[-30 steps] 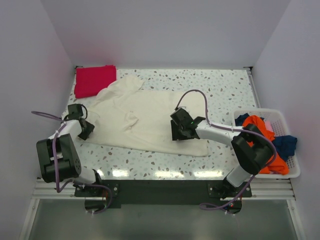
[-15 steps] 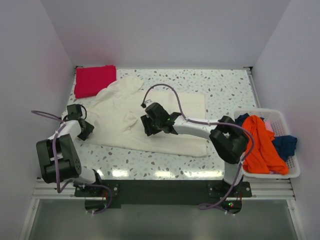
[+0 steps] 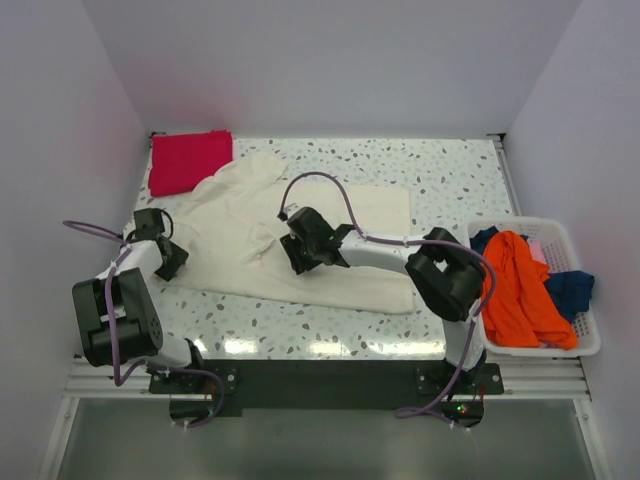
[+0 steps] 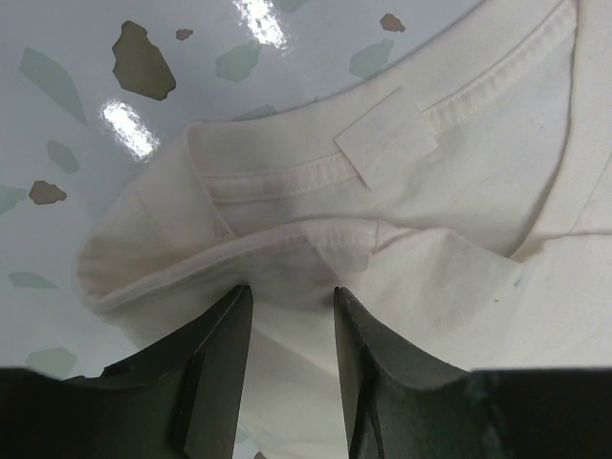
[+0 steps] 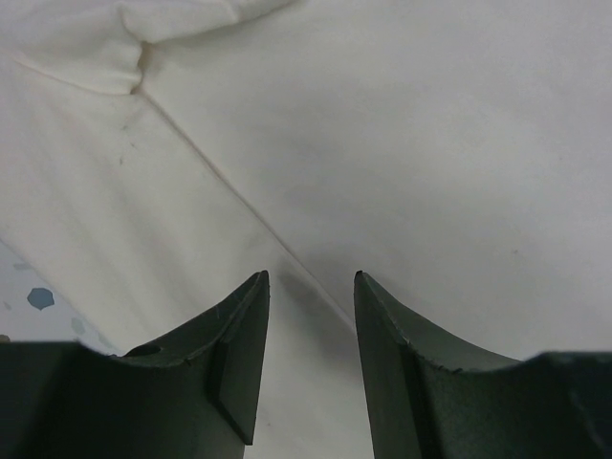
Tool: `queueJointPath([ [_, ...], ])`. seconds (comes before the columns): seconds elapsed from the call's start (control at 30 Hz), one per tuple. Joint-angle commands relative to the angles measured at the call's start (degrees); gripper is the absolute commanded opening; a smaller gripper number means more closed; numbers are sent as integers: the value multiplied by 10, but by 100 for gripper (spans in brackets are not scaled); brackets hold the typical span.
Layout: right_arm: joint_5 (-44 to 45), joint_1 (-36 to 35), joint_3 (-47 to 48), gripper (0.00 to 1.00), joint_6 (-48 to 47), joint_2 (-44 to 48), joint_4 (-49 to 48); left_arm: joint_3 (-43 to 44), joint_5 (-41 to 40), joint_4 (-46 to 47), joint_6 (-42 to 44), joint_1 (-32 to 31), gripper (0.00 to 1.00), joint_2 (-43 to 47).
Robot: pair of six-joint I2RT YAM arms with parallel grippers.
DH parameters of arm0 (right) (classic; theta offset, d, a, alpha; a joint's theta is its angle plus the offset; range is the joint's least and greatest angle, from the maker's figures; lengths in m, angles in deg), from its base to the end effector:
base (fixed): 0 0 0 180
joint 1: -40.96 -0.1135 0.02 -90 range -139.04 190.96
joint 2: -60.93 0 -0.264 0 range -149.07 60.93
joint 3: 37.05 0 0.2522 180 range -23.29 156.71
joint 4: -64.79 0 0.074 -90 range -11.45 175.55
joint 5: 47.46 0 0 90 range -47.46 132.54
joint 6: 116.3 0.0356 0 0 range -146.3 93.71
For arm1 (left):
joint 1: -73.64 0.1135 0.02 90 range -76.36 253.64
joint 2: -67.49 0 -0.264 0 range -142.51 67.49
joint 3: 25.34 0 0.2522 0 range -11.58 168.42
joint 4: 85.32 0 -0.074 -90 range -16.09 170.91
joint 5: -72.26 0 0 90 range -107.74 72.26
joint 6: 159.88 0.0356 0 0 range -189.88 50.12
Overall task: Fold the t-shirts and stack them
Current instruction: Fold the tshirt
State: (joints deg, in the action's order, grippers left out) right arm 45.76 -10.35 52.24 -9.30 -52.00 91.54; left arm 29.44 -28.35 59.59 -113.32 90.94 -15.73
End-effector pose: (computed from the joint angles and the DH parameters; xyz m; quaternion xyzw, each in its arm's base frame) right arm 0.2664 0.3295 0.1711 -0.2683 0.9014 0.1683 0.2951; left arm 0.2455 0.0833 0.1580 -0.5083 0.8256 0.0361 0.2424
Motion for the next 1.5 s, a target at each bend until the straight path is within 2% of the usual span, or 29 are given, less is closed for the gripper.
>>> queueJointPath([
  [0.0,-9,0,-5,44,-13,11,3,-11,0,-21,16,10,45,-5],
  [0.1,-7,0,-19,44,-12,16,2,-10,1,-21,16,10,45,-5],
  [0.4,-16,0,-28,35,-10,20,2,-11,0,-21,16,10,45,-7],
  [0.8,-9,0,-45,4,-10,61,3,-10,-5,-22,16,10,46,-9],
  [1.47,53,23,-36,0,-6,68,10,-8,-7,-23,18,11,46,-12],
])
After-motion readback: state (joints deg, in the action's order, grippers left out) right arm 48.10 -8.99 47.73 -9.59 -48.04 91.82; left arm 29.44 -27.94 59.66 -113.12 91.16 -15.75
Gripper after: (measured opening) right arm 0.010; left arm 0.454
